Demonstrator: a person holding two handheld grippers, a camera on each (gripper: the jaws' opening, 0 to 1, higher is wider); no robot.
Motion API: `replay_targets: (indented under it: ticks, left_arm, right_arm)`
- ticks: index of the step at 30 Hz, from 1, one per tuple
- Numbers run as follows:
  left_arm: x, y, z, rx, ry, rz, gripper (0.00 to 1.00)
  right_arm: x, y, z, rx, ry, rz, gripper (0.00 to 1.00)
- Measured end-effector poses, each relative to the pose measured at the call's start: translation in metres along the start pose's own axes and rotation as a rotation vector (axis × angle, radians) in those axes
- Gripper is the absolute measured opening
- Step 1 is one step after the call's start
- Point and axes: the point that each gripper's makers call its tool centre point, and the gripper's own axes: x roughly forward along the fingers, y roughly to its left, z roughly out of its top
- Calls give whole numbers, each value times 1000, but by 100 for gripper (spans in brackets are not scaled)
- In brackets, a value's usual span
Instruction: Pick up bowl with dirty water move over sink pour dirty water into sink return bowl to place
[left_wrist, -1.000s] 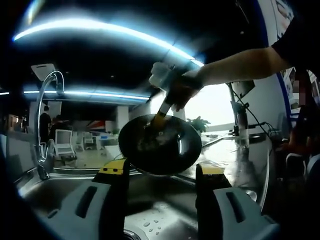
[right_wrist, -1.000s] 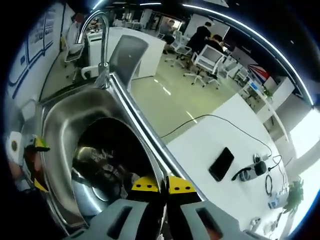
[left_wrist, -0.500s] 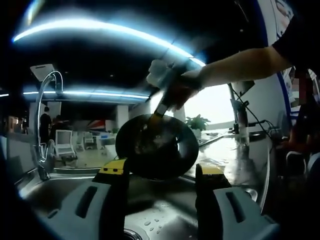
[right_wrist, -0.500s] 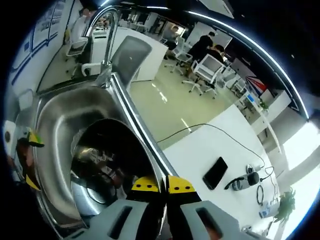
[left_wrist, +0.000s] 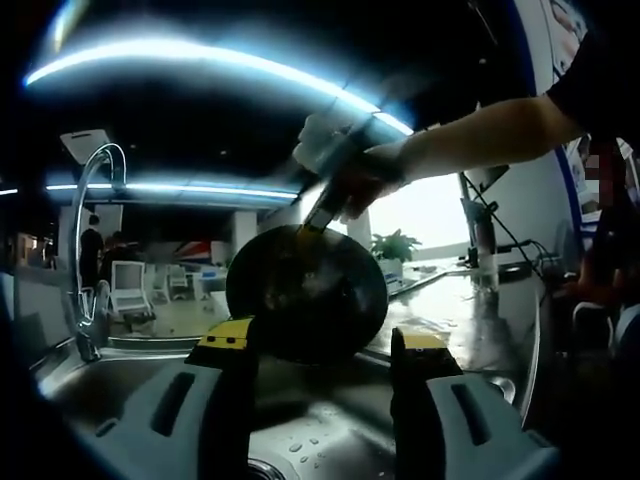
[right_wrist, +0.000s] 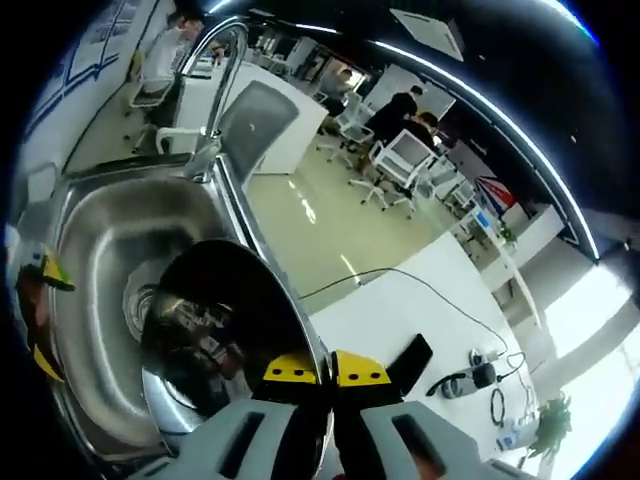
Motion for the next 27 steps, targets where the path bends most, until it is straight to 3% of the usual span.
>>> replay_targets:
  ticks: [7, 18, 24, 27]
  left_arm:
    - [-1, -1, 0, 7, 3, -1, 50]
    - [0, 0, 0, 6, 1, 0, 50]
    - [-1, -1, 0, 8, 3, 0, 50]
    - [-1, 0, 0, 7, 3, 0, 50]
  right_arm:
    - [0, 0, 9, 4, -38, -13, 0]
    - [-4, -2, 18, -107, -65, -85, 0]
    - [-9, -2, 24, -75, -97, -87, 0]
    - [-11, -7, 29, -121, -116, -124, 0]
